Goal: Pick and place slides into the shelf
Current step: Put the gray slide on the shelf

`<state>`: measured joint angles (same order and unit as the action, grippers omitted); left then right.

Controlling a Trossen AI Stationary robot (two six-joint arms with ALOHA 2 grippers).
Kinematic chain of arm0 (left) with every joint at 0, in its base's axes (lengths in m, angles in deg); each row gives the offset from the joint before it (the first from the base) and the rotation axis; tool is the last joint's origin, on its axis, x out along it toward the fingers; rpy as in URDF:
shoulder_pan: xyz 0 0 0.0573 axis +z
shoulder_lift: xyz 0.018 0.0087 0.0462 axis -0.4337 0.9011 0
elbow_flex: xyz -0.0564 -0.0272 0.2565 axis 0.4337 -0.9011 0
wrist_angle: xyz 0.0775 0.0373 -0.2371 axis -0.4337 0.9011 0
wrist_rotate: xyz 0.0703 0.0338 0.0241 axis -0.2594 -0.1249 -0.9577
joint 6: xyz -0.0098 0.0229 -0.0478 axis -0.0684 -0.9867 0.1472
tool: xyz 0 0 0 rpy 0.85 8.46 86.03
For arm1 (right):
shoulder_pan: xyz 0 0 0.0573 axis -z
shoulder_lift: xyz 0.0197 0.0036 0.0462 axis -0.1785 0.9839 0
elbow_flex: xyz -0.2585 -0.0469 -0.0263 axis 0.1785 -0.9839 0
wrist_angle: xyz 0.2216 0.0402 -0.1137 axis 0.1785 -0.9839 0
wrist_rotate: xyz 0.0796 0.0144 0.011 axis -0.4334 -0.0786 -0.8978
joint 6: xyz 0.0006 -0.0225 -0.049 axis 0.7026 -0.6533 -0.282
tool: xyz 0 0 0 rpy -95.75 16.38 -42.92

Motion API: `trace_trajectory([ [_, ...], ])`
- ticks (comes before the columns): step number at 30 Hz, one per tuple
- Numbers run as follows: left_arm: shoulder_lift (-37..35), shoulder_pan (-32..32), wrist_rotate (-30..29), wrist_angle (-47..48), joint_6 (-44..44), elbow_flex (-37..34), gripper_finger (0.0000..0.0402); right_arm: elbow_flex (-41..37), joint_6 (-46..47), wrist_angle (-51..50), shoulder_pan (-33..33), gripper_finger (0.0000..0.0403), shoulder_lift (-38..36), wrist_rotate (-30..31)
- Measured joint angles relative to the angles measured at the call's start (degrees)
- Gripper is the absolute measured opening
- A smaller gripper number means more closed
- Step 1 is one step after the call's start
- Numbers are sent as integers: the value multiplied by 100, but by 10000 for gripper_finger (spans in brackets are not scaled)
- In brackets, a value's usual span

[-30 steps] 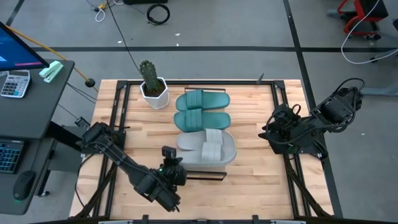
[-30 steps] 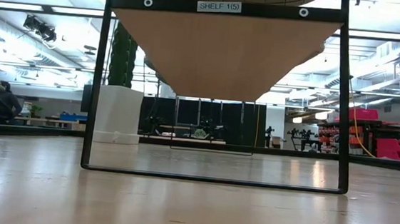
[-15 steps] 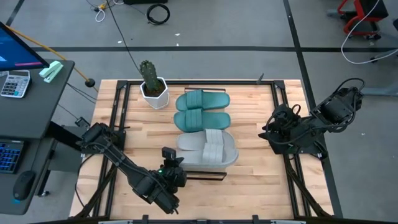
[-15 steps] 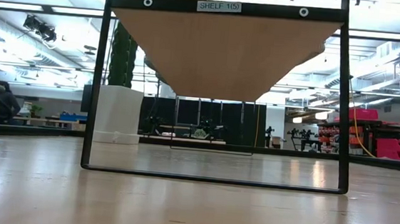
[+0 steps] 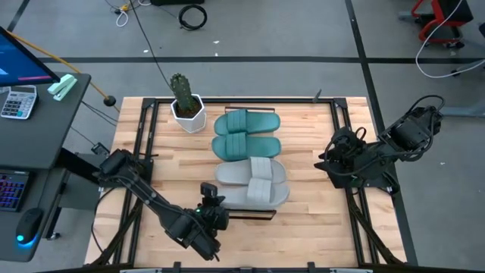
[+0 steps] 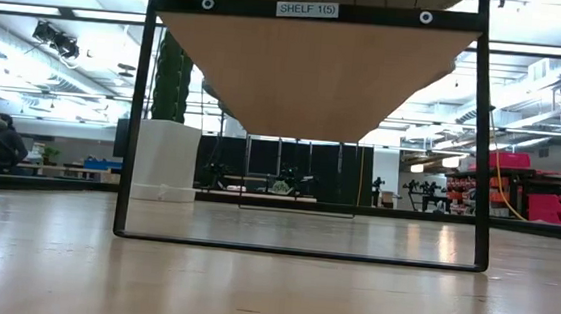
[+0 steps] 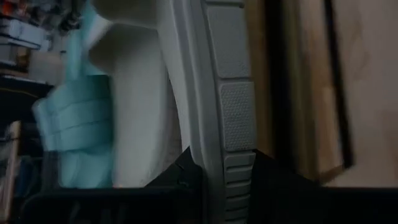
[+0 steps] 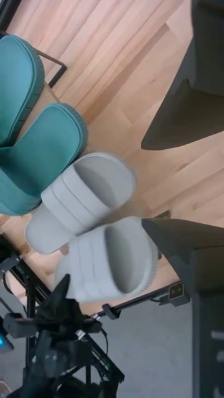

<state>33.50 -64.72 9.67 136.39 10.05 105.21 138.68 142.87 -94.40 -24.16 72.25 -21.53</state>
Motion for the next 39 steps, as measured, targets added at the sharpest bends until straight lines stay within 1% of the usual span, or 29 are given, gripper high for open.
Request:
trace_trajectory([
  [3, -12, -15, 54, -217, -20, -162, 70, 0, 0, 29, 2, 196, 0, -16],
  [5, -17, -2, 44, -227, 97, -210, 71, -1, -40, 171, 2, 196, 0, -141],
  [9, -22, 58, 68, -208, 183, -224, 72, 1, -332, 733, 0, 196, 34, -492],
  [14, -22, 164, 109, -199, 215, -224, 75, -1, -749, 1436, 0, 196, 279, -835],
  [20, -11, 168, 94, -175, 260, -226, 76, -1, -846, 1347, 0, 196, 695, -1017],
  [24, -38, 106, 93, -95, 268, -233, 75, -1, -850, 1344, 0, 195, 850, -1121],
  [33, -240, 74, 28, 289, 264, -252, 75, -1, -907, 1366, 2, 179, 821, -1120],
  [39, -253, 95, 49, 277, 267, -252, 74, -1, -909, 1379, 2, 172, 815, -1103],
])
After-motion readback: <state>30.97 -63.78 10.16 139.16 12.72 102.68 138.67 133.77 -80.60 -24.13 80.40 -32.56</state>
